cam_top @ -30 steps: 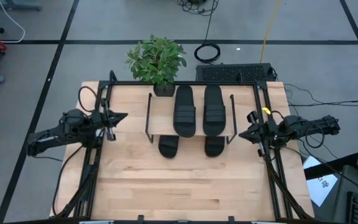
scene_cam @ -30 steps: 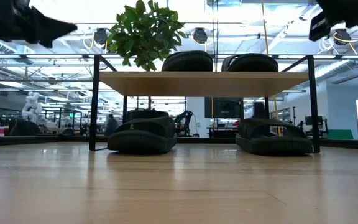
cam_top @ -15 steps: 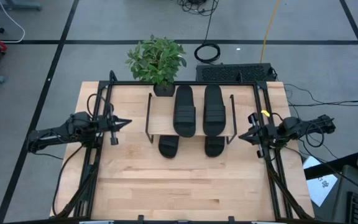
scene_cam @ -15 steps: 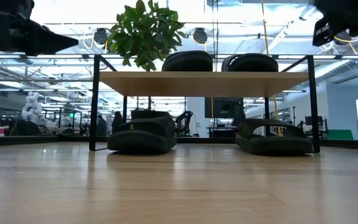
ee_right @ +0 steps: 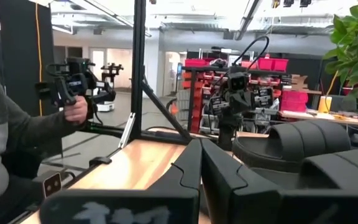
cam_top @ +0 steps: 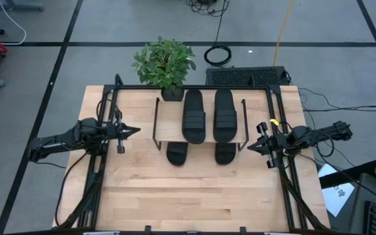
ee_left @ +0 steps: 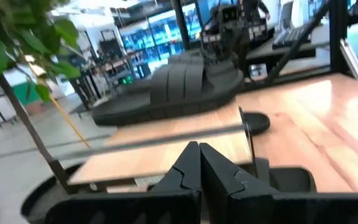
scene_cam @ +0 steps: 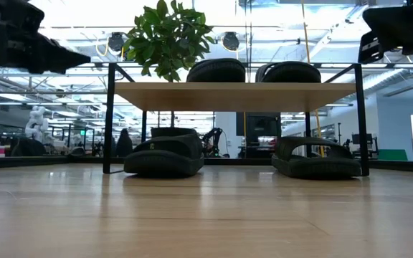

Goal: Pick and place slides into the shelf
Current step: Return to Home Position

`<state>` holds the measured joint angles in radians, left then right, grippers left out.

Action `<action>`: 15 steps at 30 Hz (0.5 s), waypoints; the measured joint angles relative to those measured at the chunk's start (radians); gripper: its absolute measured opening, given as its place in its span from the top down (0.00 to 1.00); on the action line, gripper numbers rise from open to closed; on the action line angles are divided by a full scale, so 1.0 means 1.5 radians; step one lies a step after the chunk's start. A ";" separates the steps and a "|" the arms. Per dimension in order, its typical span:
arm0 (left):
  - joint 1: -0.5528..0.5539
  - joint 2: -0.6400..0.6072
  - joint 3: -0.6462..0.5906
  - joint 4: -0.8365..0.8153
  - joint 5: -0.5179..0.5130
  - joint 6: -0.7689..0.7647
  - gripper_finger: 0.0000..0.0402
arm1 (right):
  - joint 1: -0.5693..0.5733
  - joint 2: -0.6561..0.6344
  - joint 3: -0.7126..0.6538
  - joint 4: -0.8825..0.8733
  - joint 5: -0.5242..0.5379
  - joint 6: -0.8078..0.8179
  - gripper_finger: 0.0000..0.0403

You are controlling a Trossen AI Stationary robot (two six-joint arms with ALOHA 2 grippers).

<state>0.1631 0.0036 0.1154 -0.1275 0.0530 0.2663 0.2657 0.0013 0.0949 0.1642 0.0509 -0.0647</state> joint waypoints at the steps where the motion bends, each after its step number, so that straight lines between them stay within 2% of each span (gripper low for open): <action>1: 0.000 0.000 0.000 -0.009 0.000 -0.004 1.00 | 0.000 0.000 -0.002 0.001 0.000 0.000 1.00; 15: 0.000 0.000 -0.002 -0.024 0.001 -0.017 1.00 | 0.000 0.000 -0.027 0.026 0.003 0.010 1.00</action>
<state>0.1631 0.0036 0.1130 -0.1640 0.0542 0.2409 0.2657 0.0011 0.0547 0.2029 0.0550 -0.0502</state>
